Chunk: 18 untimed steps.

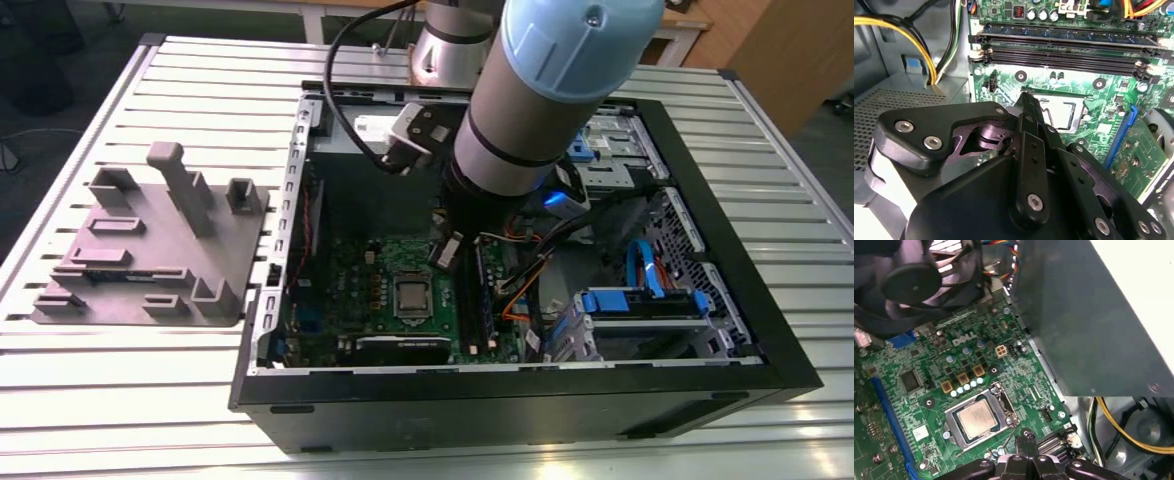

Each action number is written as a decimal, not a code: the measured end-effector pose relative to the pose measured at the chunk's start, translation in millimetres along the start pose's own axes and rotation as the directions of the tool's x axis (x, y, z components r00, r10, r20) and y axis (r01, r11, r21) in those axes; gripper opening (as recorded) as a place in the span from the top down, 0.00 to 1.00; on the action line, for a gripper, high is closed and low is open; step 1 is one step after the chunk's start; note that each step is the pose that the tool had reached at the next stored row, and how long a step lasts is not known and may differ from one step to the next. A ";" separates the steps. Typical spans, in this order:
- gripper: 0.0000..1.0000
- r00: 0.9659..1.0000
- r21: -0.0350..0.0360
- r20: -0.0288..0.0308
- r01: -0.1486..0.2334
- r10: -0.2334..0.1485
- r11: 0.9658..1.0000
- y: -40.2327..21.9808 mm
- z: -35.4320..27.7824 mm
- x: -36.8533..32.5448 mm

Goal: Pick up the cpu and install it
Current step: 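Install the first cpu locking lever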

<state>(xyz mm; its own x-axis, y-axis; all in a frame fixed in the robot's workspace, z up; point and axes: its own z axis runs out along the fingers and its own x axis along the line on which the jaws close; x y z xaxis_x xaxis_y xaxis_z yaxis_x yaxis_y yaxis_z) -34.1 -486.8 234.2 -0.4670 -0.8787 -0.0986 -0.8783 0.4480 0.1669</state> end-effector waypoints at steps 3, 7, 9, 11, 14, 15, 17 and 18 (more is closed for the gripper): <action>0.90 1.000 -0.001 -0.002 0.008 -0.008 1.000 -1.6 -0.3 3.0; 0.90 1.000 -0.001 -0.003 0.021 -0.021 1.000 -3.7 -0.9 7.5; 0.90 0.999 -0.003 -0.007 0.044 -0.044 0.999 -3.8 -0.8 7.5; 0.90 0.997 -0.006 -0.011 0.074 -0.074 0.997 -3.9 -0.5 7.7; 0.90 0.995 -0.006 -0.016 0.103 -0.103 0.995 -4.1 -0.2 7.8; 0.90 0.994 -0.004 -0.019 0.110 -0.110 0.994 -4.1 -0.1 7.8; 0.90 0.992 0.000 -0.027 0.122 -0.122 0.993 -4.1 -0.1 7.8; 0.90 0.991 0.001 -0.033 0.129 -0.129 0.992 -4.1 -0.1 7.8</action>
<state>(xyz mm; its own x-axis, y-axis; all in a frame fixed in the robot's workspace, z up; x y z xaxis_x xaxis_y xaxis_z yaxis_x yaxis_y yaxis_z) -34.1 -495.5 232.9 -0.3462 -0.9341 -0.0871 -0.9313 0.3310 0.1518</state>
